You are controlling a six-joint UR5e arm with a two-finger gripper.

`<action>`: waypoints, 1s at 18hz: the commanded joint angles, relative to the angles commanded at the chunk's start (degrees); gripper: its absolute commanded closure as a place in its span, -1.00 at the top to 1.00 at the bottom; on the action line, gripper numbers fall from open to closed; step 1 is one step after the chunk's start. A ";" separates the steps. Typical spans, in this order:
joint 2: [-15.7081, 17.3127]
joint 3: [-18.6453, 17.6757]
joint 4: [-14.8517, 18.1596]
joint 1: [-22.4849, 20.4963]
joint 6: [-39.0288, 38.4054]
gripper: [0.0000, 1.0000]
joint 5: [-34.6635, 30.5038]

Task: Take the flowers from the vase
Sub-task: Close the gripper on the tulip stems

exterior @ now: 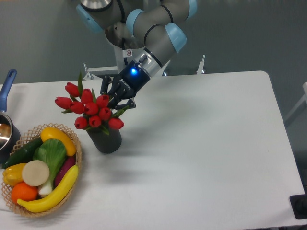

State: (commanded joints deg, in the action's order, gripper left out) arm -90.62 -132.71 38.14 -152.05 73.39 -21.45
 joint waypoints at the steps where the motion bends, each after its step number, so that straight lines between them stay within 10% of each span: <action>1: 0.26 0.00 0.09 0.00 0.00 -0.79 0.09; 18: 5.27 2.72 0.44 -0.88 -7.56 -0.79 3.60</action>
State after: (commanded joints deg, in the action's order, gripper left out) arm -85.35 -129.99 38.58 -152.93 65.83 -17.84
